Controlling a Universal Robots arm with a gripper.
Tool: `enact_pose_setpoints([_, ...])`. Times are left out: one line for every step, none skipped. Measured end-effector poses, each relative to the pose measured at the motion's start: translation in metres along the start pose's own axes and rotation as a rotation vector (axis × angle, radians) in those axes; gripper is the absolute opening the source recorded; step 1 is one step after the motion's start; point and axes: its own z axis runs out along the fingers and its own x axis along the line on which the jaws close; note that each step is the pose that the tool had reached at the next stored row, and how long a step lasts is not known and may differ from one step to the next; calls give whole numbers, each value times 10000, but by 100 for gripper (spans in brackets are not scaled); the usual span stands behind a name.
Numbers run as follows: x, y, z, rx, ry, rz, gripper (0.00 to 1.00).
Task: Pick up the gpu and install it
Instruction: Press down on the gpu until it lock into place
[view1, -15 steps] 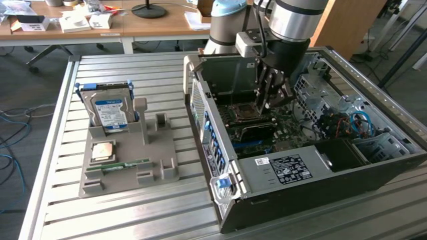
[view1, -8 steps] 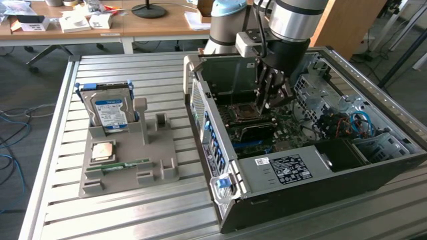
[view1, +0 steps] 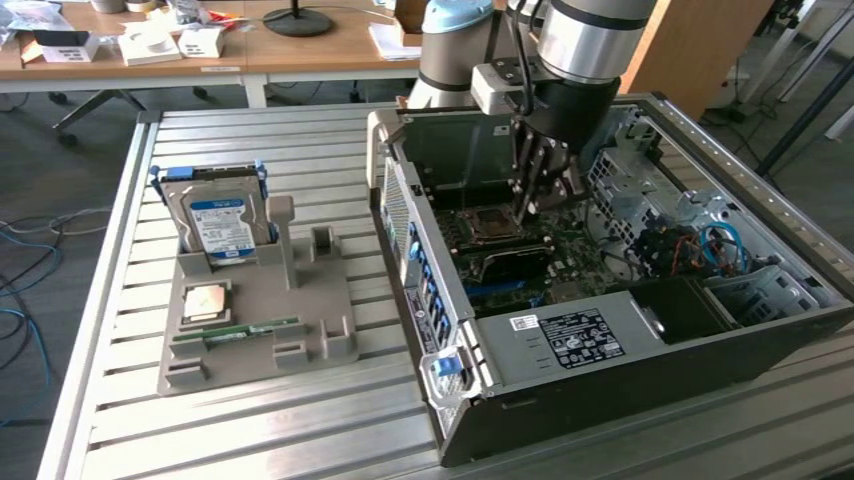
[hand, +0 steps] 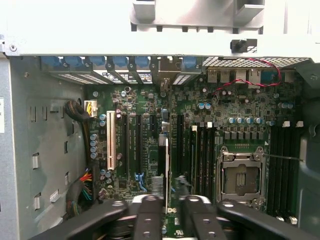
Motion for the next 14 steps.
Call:
enact_pose_setpoints([0,0,0,0,0,0,20])
enact_pose_setpoints([0,0,0,0,0,0,15])
enact_pose_setpoints([0,0,0,0,0,0,15])
enact_pose_setpoints([0,0,0,0,1,0,11])
enact_pose_setpoints([0,0,0,0,0,0,11])
enact_pose_setpoints([0,0,0,0,0,0,11])
enact_pose_setpoints([0,0,0,0,0,0,11])
enact_pose_setpoints([0,0,0,0,0,0,11])
enact_pose_setpoints([0,0,0,0,0,0,11])
enact_pose_setpoints([0,0,0,0,0,0,11])
enact_pose_setpoints([0,0,0,0,-1,0,11])
enact_pose_setpoints([0,1,0,0,0,-1,11])
enact_pose_setpoints([0,11,1,1,-1,-1,11])
enact_pose_setpoints([-1,28,3,1,-1,-1,11])
